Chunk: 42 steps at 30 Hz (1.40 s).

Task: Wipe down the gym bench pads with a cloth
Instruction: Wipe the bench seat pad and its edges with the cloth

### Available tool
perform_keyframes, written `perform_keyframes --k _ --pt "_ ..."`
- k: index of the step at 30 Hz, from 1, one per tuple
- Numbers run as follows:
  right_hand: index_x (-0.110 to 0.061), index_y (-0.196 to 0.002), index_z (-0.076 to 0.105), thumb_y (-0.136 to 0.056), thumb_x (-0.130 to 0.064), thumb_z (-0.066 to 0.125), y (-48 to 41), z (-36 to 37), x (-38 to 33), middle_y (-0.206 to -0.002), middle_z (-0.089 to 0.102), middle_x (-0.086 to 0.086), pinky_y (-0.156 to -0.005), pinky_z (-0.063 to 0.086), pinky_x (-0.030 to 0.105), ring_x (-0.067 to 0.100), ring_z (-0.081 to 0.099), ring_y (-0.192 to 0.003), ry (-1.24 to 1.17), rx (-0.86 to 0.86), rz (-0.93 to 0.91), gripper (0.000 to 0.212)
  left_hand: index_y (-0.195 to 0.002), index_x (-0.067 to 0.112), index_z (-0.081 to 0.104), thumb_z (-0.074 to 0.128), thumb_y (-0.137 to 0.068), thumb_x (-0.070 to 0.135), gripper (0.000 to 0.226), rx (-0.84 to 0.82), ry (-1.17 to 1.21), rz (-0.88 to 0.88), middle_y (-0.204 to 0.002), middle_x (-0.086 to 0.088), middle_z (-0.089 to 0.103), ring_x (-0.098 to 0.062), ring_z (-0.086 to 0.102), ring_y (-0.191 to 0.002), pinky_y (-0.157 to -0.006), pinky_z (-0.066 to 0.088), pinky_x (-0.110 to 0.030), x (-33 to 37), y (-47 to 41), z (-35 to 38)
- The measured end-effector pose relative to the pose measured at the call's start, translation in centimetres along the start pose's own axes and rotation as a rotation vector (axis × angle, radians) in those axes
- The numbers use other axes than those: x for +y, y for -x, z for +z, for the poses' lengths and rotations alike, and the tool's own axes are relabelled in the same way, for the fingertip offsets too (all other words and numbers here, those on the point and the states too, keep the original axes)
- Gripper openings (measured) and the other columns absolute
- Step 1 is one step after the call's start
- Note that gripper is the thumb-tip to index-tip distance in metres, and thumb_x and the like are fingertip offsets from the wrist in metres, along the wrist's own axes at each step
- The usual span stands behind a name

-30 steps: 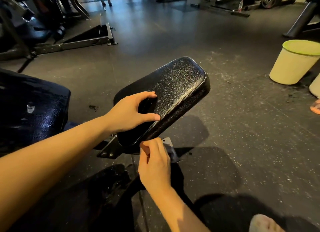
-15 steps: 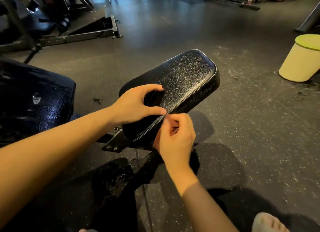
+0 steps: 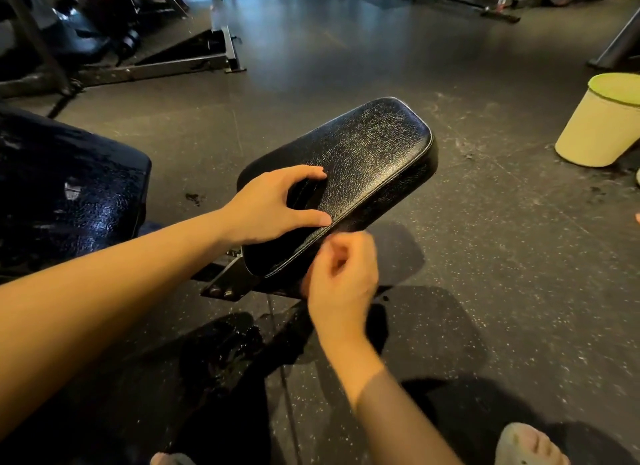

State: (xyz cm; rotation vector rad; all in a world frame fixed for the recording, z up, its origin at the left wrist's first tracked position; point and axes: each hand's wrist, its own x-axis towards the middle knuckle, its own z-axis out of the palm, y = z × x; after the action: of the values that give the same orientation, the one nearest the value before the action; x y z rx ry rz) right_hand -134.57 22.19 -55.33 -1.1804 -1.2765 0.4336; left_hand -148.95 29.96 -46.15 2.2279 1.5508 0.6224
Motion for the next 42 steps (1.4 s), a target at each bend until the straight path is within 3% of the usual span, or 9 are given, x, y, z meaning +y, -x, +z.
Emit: perform_keyframes --k 4,12,17,23,28,32,36,38,42 --pt "-0.022 -0.093 0.053 -0.089 -0.028 0.055 4.8 1.4 0.8 -0.093 0.053 -0.007 -0.069 0.045 0.029 0.01 0.052 -0.08 0.092 -0.286 0.015 0.007 -0.144 0.038 0.051 0.07 -0.07 0.076 0.085 -0.034 0.016 -0.009 -0.153 0.019 0.047 -0.006 0.045 -0.14 -0.116 0.04 -0.046 -0.1 0.1 -0.1" --pt "-0.015 -0.085 0.064 -0.085 -0.011 0.069 -11.6 -5.6 1.6 -0.075 0.062 -0.011 -0.072 0.052 0.038 0.001 0.058 -0.069 -0.056 0.389 0.174 0.007 -0.144 0.038 0.051 0.069 -0.072 0.072 0.082 -0.025 0.027 -0.008 -0.154 0.019 0.046 -0.007 0.044 -0.141 -0.118 0.038 -0.047 0.0 0.0 0.0" --pt "-0.004 -0.117 0.06 -0.087 -0.011 0.069 -15.1 -8.0 0.8 -0.081 0.059 -0.01 -0.07 0.056 0.039 0.0 0.061 -0.067 -0.229 0.616 0.227 0.032 -0.143 0.041 0.051 0.068 -0.069 0.08 0.085 -0.016 0.033 -0.007 -0.153 0.023 0.046 -0.005 0.045 -0.14 -0.117 0.04 -0.046 -0.4 0.0 0.0" --pt "-0.012 -0.097 0.069 -0.085 0.0 0.067 -8.8 -3.5 -0.3 -0.094 0.074 0.009 -0.066 0.06 0.056 0.024 0.074 -0.076 -0.399 0.339 0.362 0.017 -0.143 0.041 0.052 0.065 -0.063 0.083 0.092 -0.007 0.024 -0.006 -0.151 0.024 0.048 -0.005 0.048 -0.138 -0.115 0.041 -0.044 -0.4 -0.2 0.0" --pt "-0.023 -0.09 0.067 -0.086 -0.003 0.072 -1.0 -1.5 -3.1 -0.087 0.069 -0.009 -0.075 0.051 0.019 0.005 0.065 -0.081 -0.275 0.088 0.371 0.021 -0.142 0.039 0.054 0.067 -0.06 0.082 0.093 0.0 0.015 -0.011 -0.15 0.021 0.05 -0.006 0.05 -0.134 -0.114 0.042 -0.042 0.1 -0.1 -0.2" --pt "-0.008 -0.085 0.065 -0.084 0.005 0.07 2.0 -0.8 -4.2 -0.08 0.068 0.009 -0.068 0.062 0.032 0.016 0.069 -0.073 -0.378 -0.139 0.531 0.015 -0.144 0.036 0.053 0.081 -0.071 0.065 0.084 -0.015 0.017 -0.018 -0.152 0.019 0.048 -0.008 0.049 -0.136 -0.116 0.04 -0.043 0.4 0.2 -0.2" --pt "-0.004 -0.091 0.061 -0.088 0.011 0.06 -3.9 -3.1 -4.4 -0.077 0.069 0.013 -0.051 0.06 0.04 0.022 0.072 -0.064 -0.504 0.098 0.469 0.015 -0.145 0.036 0.053 0.074 -0.065 0.073 0.09 -0.022 0.049 -0.029 -0.152 0.018 0.049 -0.008 0.049 -0.136 -0.117 0.039 -0.043 0.1 0.3 -0.1" --pt "-0.014 -0.09 0.06 -0.086 0.003 0.063 -7.1 -4.4 -3.1 -0.078 0.066 0.001 -0.06 0.06 0.051 0.021 0.067 -0.071 -0.395 0.266 0.336 0.018 -0.145 0.039 0.051 0.069 -0.063 0.077 0.092 -0.044 0.063 -0.047 -0.153 0.017 0.048 -0.009 0.049 -0.137 -0.117 0.039 -0.045 -0.2 0.1 -0.2" --pt "-0.009 -0.085 0.057 -0.082 0.005 0.067 -3.3 -2.4 -3.5 -0.083 0.063 0.007 -0.066 0.056 0.04 0.014 0.059 -0.07 -0.307 0.183 0.342 0.018 -0.144 0.039 0.053 0.079 -0.073 0.061 0.079 -0.056 0.096 -0.033 -0.151 0.017 0.05 -0.008 0.049 -0.136 -0.116 0.04 -0.046 -0.5 -0.2 -0.3"
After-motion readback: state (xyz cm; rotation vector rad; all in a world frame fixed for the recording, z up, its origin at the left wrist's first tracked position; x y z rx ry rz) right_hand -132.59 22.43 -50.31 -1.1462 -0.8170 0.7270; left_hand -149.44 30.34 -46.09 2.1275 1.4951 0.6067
